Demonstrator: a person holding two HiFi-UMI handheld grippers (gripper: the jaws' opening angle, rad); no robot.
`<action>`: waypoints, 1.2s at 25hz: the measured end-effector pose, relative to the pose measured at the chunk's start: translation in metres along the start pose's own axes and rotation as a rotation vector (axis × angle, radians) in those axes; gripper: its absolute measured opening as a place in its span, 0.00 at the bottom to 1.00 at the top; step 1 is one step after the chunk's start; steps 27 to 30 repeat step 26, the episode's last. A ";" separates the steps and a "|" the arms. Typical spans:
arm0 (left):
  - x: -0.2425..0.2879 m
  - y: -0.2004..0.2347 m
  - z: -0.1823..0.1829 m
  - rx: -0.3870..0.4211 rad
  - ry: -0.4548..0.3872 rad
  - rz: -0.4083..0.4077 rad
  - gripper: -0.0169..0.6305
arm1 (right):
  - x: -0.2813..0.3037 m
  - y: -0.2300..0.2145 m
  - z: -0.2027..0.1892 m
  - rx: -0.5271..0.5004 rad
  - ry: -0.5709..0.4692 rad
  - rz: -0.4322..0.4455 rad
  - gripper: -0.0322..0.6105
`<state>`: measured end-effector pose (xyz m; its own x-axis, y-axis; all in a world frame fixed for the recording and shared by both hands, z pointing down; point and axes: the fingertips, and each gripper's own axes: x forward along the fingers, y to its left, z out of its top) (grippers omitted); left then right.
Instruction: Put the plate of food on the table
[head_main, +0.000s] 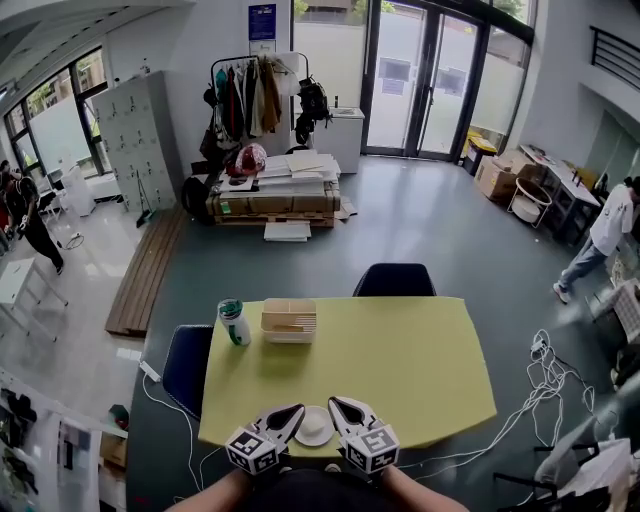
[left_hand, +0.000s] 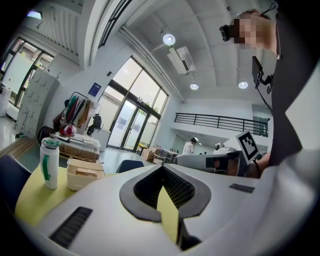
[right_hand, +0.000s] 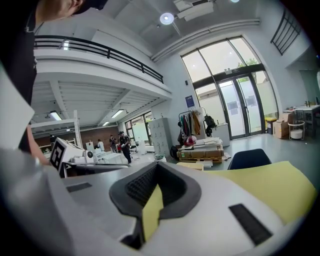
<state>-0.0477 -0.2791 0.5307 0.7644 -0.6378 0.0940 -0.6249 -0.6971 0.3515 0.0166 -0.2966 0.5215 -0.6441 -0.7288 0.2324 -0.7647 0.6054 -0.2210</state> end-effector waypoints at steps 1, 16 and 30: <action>0.000 0.000 0.000 0.002 0.002 -0.002 0.04 | 0.000 0.000 0.000 -0.001 0.000 0.001 0.07; -0.009 0.001 -0.006 0.009 0.019 -0.010 0.04 | 0.004 0.016 -0.004 -0.015 -0.003 0.015 0.07; -0.016 -0.004 -0.004 0.015 0.022 0.000 0.04 | -0.001 0.021 -0.005 -0.009 0.005 0.018 0.07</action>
